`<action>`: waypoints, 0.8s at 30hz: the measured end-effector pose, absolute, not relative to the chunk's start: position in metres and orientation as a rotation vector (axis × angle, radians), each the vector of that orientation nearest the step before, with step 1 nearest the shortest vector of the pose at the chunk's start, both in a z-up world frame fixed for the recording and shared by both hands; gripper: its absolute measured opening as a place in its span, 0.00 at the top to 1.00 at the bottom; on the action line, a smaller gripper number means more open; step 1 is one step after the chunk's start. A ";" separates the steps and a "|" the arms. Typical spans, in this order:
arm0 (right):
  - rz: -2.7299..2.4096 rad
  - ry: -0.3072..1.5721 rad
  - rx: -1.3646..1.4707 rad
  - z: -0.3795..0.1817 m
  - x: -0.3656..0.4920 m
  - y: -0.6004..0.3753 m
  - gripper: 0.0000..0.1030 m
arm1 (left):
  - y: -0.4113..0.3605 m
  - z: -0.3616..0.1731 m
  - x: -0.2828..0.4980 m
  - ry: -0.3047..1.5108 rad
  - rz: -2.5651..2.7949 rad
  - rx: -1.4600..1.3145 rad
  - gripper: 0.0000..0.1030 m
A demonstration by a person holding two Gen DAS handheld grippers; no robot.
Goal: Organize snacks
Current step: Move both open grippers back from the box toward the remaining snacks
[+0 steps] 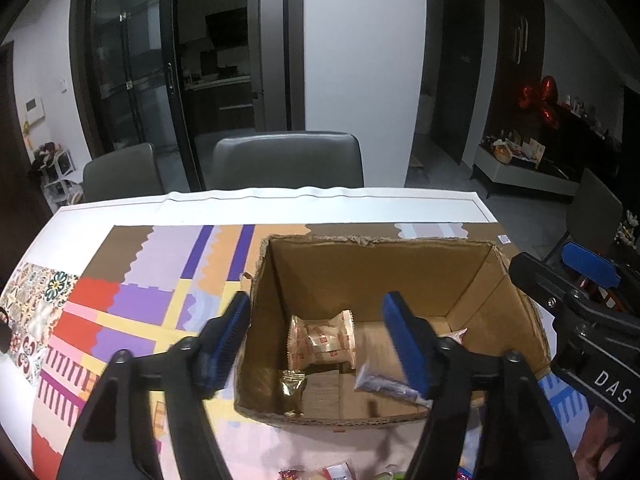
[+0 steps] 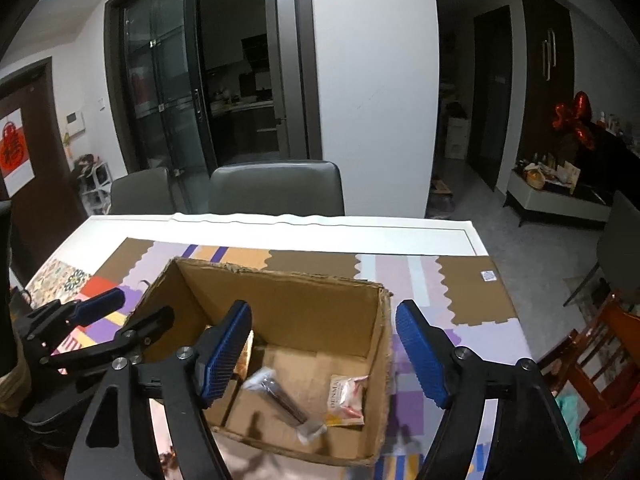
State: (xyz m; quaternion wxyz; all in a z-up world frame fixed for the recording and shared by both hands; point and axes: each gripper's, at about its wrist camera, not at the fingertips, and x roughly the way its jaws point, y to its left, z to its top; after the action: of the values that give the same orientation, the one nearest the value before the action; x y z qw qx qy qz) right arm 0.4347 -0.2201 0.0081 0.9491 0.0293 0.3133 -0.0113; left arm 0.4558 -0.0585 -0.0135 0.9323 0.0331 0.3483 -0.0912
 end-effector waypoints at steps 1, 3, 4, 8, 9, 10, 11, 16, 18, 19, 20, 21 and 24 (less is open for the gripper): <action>-0.023 0.633 0.058 0.010 0.433 -0.220 0.27 | -0.057 -0.011 0.454 0.706 -0.190 0.066 0.27; -0.025 0.625 0.058 0.013 0.429 -0.220 0.27 | -0.057 -0.008 0.451 0.699 -0.184 0.073 0.27; -0.025 0.621 0.059 0.015 0.427 -0.220 0.27 | -0.057 -0.005 0.448 0.692 -0.177 0.084 0.26; -0.031 0.605 0.059 0.022 0.418 -0.221 0.27 | -0.054 0.002 0.441 0.682 -0.170 0.080 0.26; -0.031 0.602 0.057 0.024 0.415 -0.221 0.27 | -0.052 0.003 0.439 0.680 -0.168 0.079 0.26; -0.030 0.599 0.057 0.025 0.412 -0.220 0.27 | -0.051 0.005 0.437 0.678 -0.166 0.078 0.26; -0.028 0.595 0.057 0.027 0.410 -0.220 0.27 | -0.050 0.007 0.434 0.675 -0.164 0.078 0.26; -0.024 0.580 0.050 0.035 0.395 -0.218 0.27 | -0.045 0.014 0.418 0.662 -0.156 0.076 0.26; -0.023 0.575 0.050 0.037 0.389 -0.217 0.27 | -0.043 0.017 0.412 0.657 -0.151 0.075 0.26; -0.023 0.573 0.050 0.038 0.387 -0.216 0.27 | -0.042 0.018 0.409 0.654 -0.148 0.075 0.26; -0.022 0.571 0.050 0.040 0.383 -0.216 0.27 | -0.040 0.019 0.406 0.651 -0.144 0.074 0.26; -0.021 0.569 0.050 0.040 0.381 -0.215 0.27 | -0.039 0.020 0.404 0.649 -0.141 0.073 0.26; -0.020 0.559 0.052 0.044 0.372 -0.215 0.27 | -0.037 0.024 0.394 0.640 -0.131 0.070 0.26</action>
State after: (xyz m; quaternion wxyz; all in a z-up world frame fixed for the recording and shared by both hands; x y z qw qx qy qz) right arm 0.3724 -0.2146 0.0440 0.9607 0.0258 0.2760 -0.0100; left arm 0.3935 -0.0367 0.0244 0.9466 0.0346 0.3141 -0.0643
